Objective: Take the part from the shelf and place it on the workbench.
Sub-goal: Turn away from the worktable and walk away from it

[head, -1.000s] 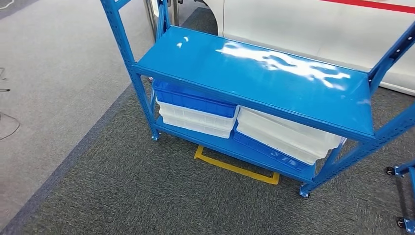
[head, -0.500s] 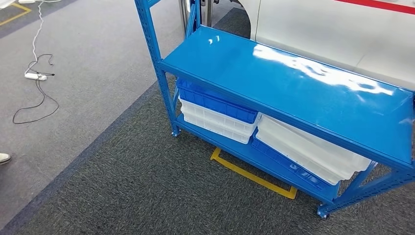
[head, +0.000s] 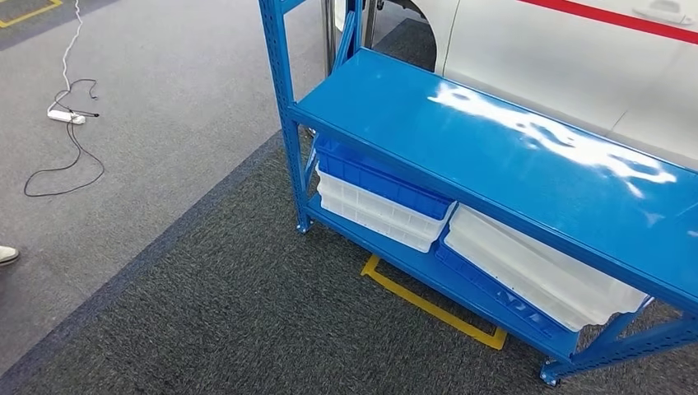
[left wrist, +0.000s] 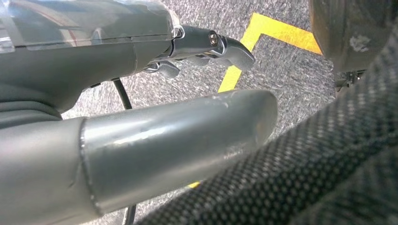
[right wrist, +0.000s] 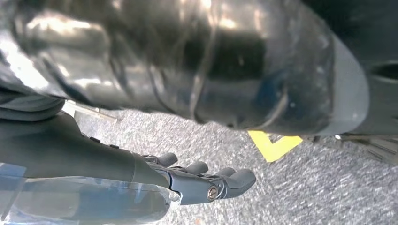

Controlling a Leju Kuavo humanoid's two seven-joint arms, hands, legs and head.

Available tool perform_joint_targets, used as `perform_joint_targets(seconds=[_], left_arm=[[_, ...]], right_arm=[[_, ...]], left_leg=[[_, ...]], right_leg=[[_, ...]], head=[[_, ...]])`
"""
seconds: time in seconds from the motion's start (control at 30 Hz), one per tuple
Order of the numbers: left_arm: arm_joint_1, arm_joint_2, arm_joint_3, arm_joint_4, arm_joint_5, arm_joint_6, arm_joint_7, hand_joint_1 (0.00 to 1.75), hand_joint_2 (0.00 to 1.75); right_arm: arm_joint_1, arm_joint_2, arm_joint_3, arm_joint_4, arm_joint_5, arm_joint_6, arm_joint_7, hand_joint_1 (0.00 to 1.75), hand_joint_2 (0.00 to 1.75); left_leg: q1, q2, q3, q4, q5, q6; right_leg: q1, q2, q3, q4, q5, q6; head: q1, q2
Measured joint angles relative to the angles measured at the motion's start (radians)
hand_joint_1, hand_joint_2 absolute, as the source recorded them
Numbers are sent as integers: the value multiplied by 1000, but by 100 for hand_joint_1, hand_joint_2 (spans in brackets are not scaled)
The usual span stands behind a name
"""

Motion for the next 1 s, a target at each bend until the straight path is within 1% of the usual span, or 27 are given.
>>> perform_joint_targets(seconds=[0.03, 0.07, 0.1, 0.13, 0.17, 0.2, 0.23, 0.3, 0.33, 0.37, 0.4, 0.47, 0.5, 0.53, 0.57, 0.6, 0.63, 0.67, 0.7, 0.73, 0.77, 0.8, 0.83, 0.87, 0.9, 0.97, 1.0], left_arm=[[0, 0, 0, 0, 0, 0, 0, 0, 0], [0, 0, -1, 0, 0, 0, 0, 0, 0], [0, 0, -1, 0, 0, 0, 0, 0, 0], [1, 0, -1, 0, 0, 0, -1, 0, 0], [0, 0, -2, 0, 0, 0, -1, 0, 0], [-1, 0, -2, 1, 0, 0, -2, 0, 0], [-1, 0, -3, 1, 0, 0, -2, 0, 0], [-3, 1, -4, 1, 0, -1, -3, 0, 0], [-4, 2, -5, 1, 0, -1, -3, 0, 0], [-4, 2, -5, 1, -1, -1, -3, 0, 0], [-4, 3, -6, 1, -1, -1, -3, 0, 0], [-3, 3, -7, 1, -2, -2, -3, 0, 0], [-2, 3, -7, 1, -2, -2, -2, 0, 0], [-1, 3, -7, 1, -2, -3, -2, 0, 0], [-1, 3, -7, 1, -1, -3, -2, 0, 0], [1, 3, -7, 1, -1, -3, -2, 0, 0], [2, 4, -7, 2, 0, -3, -2, 0, 0], [3, 4, -7, 2, 0, -3, -2, 0, 0], [4, 4, -7, 3, 0, -3, -2, 0, 0], [3, 4, -7, 4, 0, -3, -2, 0, 0], [3, 3, -8, 4, 0, -3, -2, 0, 0], [3, 3, -8, 4, -1, -3, -2, 0, 0], [3, 2, -9, 4, -1, -3, -1, 0, 0], [2, 1, -11, 4, -2, -4, -1, 0, 0], [1, 0, -13, 3, -4, -4, -1, 0, 0], [0, 0, -18, 3, -6, -4, -1, 0, 0], [0, 0, -19, 3, -8, -4, 0, 0, 0]], right_arm=[[1, 0, 0, 0, 0, 0, 0, 0, 0], [2, 0, -1, 0, 0, 0, 0, 0, 0], [4, 0, -1, 0, 0, 0, 0, 0, 0], [6, 0, -1, 0, 0, 0, 0, 0, 0], [6, -1, -2, 0, 0, 0, 0, 0, 0], [6, -1, -2, 0, 0, 0, 0, 0, 0], [5, -1, -2, 0, 0, 0, -1, 0, 0], [4, -1, -3, 0, 0, 0, -1, 0, 0], [5, -1, -4, 0, 1, -1, -2, 0, 0], [5, -2, -5, 0, 1, -1, -2, 0, 0], [4, -2, -5, 0, 2, -1, -2, 0, 0], [3, -2, -6, 0, 2, -2, -3, 0, 0], [4, -2, -6, 0, 2, -2, -3, 0, 0], [4, -2, -6, 0, 2, -2, -3, 0, 0], [5, -2, -7, 0, 2, -2, -3, 0, 0], [7, -2, -7, 0, 2, -1, -3, 0, 0], [7, -2, -8, 0, 2, -1, -3, 0, 0], [7, -2, -8, 0, 2, -1, -3, 0, 0], [5, -2, -8, 0, 2, -1, -3, 0, 0], [4, -2, -8, 0, 2, -1, -3, 0, 0], [3, -2, -8, 0, 3, -1, -3, 0, 0], [2, -2, -8, 0, 3, -1, -3, 0, 0], [2, -2, -8, 0, 4, -1, -3, 0, 0], [2, -2, -8, 0, 5, -1, -3, 0, 0], [2, -2, -9, 0, 6, -1, -3, 0, 0], [2, -2, -9, 0, 8, -1, -3, 0, 0], [3, -2, -9, 0, 10, -1, -3, 0, 0]], left_leg=[[0, -2, 8, 0, -6, -1], [0, -4, 18, 0, -13, -4], [0, -5, 28, 0, -21, -7], [-1, -6, 39, 1, -29, -11], [-2, -7, 44, 2, -36, -16], [-4, -7, 47, 3, -43, -22], [-5, -6, 51, 7, -46, -29], [-5, -5, 58, 19, -50, -39], [-4, -4, 55, 41, -55, -43], [-3, -3, 37, 77, -69, -47], [0, -2, 7, 131, -91, -53], [2, -2, -74, 247, -138, -64], [3, -2, -103, 278, -143, -68], [4, -2, -119, 278, -129, -69], [5, -1, -118, 249, -95, -69], [6, 0, -104, 186, -42, -67], [5, 2, -91, 130, -5, -63], [2, 4, -82, 80, 15, -58], [0, 6, -76, 48, 26, -51], [-4, 7, -78, 44, 18, -44], [-6, 6, -78, 38, 18, -37], [-3, 5, -71, 36, 26, -29], [0, 3, -63, 30, 27, -23], [2, 3, -55, 22, 27, -17], [4, 4, -46, 17, 26, -11], [3, 6, -35, 14, 19, -3], [2, 6, -29, 14, 14, -2]], right_leg=[[0, 0, -12, -2, 21, 0], [0, 0, -4, -43, 63, -1], [0, 0, 15, -108, 115, -5], [2, 1, 33, -167, 147, -10], [5, 1, 46, -211, 163, -16], [7, 2, 52, -233, 168, -22], [9, 2, 53, -237, 160, -28], [7, 2, 66, -246, 167, -41], [4, 2, 77, -252, 165, -47], [3, 1, 86, -256, 162, -53], [2, 0, 94, -260, 159, -58], [2, 0, 100, -261, 150, -62], [2, 0, 106, -260, 144, -62], [2, 1, 113, -260, 138, -61], [2, 1, 122, -260, 132, -59], [2, 1, 132, -260, 124, -56], [2, 1, 141, -260, 117, -53], [2, 2, 144, -259, 112, -49], [2, 2, 145, -258, 106, -43], [3, 3, 144, -258, 103, -37], [3, 2, 145, -260, 99, -30], [3, 2, 149, -261, 93, -22], [3, 2, 152, -254, 86, -17], [3, 3, 144, -230, 71, -13], [2, 4, 122, -184, 48, -10], [1, 4, 43, -51, -4, -7], [1, 4, 5, 1, -13, -5]], head=[[0, 0], [0, 0], [0, 0], [0, 0], [0, 0], [1, 0], [1, 0], [1, 0], [0, 0], [0, 0], [0, 0], [0, 0], [0, 0], [0, 0], [0, 0], [0, 0], [0, 0], [0, 0], [-1, 0], [-1, 0], [-2, 0], [-2, 0], [-1, 0], [-1, 0], [-1, 0], [-1, 0], [-1, 0]])
